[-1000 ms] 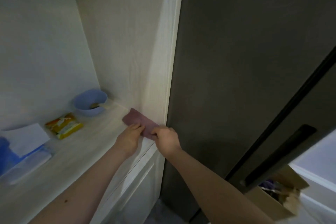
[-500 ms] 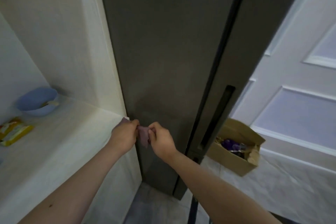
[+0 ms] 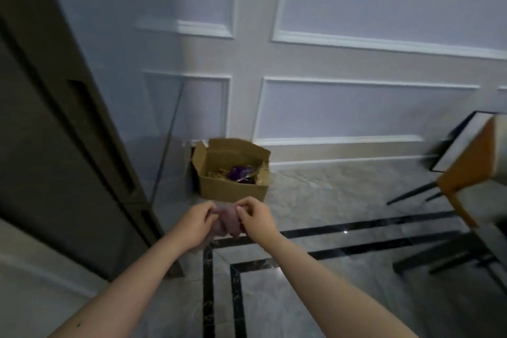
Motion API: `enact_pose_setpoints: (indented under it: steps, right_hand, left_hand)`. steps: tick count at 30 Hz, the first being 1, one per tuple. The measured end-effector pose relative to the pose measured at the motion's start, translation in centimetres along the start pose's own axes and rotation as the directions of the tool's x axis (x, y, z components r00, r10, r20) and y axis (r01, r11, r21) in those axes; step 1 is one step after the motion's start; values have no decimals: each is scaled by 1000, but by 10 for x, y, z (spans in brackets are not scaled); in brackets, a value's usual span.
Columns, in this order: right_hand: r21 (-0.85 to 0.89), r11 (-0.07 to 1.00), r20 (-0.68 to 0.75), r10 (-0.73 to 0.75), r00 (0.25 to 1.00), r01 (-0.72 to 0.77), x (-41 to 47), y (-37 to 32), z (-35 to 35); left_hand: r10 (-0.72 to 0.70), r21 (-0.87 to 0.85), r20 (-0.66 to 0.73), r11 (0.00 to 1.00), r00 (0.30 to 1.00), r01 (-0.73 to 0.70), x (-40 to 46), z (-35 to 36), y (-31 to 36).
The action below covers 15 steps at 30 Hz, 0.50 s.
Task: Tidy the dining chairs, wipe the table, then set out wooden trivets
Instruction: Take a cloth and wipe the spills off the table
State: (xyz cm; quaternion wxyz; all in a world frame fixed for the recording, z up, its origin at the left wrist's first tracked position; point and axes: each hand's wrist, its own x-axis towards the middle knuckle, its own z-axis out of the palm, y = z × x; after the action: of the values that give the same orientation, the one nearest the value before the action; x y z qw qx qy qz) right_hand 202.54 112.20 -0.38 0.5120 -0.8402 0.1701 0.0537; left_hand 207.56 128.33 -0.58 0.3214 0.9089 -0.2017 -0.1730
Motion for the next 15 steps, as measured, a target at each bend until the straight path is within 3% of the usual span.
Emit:
enact_pose_setpoints:
  steps: [3,6,11,15]
  right_hand:
    - [224,968,-138,144,980,-111,-7,33,-74]
    - [482,859,-219,309,926,-173,-11,66,-133]
    - [688,718,-350,458,817,-108,-12,122,-199]
    - [816,577,-356,546,758,-32,3,152,-258]
  left_hand:
    - [103,-68,95,993,990,-97,39,42,68]
    - [161,-133,168,981,973,-139,82,84,128]
    - [229,-198,258,963,939,-180,143,149,215]
    - [274,-281,343,943,898,-180,193,194,270]
